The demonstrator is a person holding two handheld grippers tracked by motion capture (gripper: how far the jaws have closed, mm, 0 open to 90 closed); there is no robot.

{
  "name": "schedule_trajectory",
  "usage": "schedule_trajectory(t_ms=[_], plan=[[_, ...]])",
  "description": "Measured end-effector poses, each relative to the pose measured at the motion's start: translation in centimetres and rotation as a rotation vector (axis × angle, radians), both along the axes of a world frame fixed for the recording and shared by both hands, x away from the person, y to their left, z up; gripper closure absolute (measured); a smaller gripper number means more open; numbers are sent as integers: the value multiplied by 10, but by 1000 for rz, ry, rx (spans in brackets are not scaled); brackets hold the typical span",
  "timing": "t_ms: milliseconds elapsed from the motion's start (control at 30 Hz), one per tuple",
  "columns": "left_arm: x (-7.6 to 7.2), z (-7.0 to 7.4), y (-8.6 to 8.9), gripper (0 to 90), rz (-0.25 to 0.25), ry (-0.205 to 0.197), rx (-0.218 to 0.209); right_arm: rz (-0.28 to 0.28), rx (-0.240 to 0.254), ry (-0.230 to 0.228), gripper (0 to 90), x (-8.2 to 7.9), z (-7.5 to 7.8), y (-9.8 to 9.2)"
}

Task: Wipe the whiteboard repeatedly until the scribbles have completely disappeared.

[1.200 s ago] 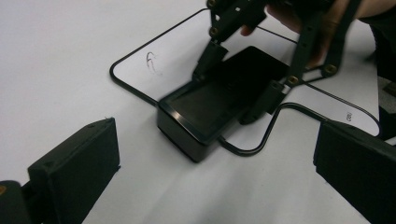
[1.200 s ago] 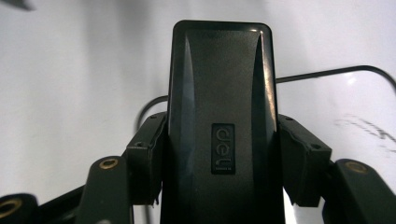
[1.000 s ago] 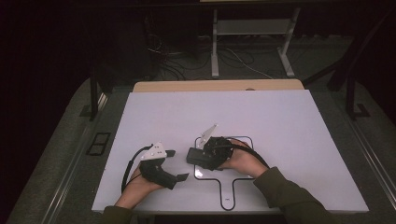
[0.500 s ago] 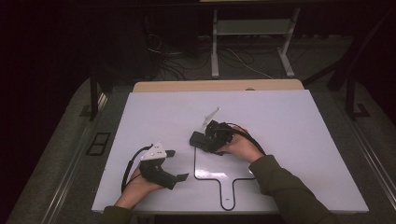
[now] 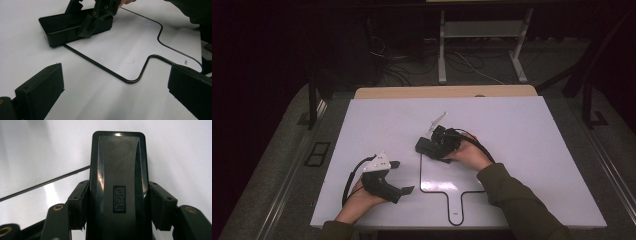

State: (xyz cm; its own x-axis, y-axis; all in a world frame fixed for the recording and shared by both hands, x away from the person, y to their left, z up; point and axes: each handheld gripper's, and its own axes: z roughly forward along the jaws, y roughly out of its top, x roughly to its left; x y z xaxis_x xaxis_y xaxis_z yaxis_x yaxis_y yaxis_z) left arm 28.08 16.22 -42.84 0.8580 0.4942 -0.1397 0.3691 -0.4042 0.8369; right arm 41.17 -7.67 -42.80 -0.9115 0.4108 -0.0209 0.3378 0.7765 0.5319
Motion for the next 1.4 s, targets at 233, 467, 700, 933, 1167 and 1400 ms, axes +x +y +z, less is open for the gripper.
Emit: schedule_trajectory(t_ms=[233, 467, 700, 933, 1167, 1400], plan=[[0, 1, 1, 0, 1, -1, 2, 50, 0, 8, 390, -18, 0, 4], [0, 1, 1, 0, 5, -2, -2, 103, -4, 2, 390, -36, 0, 4], [0, 1, 2, 0, 7, -6, -1, 150, -15, -1, 390, -54, 1, 5], [1, 2, 2, 0, 6, -9, 2, 194, -17, 6, 390, -73, 2, 7], [1, 1, 2, 0, 9, -8, 0, 237, -22, 2, 390, -89, 2, 8], [0, 2, 2, 0, 12, -7, -2, 202, -12, -1, 390, -77, 2, 2]])
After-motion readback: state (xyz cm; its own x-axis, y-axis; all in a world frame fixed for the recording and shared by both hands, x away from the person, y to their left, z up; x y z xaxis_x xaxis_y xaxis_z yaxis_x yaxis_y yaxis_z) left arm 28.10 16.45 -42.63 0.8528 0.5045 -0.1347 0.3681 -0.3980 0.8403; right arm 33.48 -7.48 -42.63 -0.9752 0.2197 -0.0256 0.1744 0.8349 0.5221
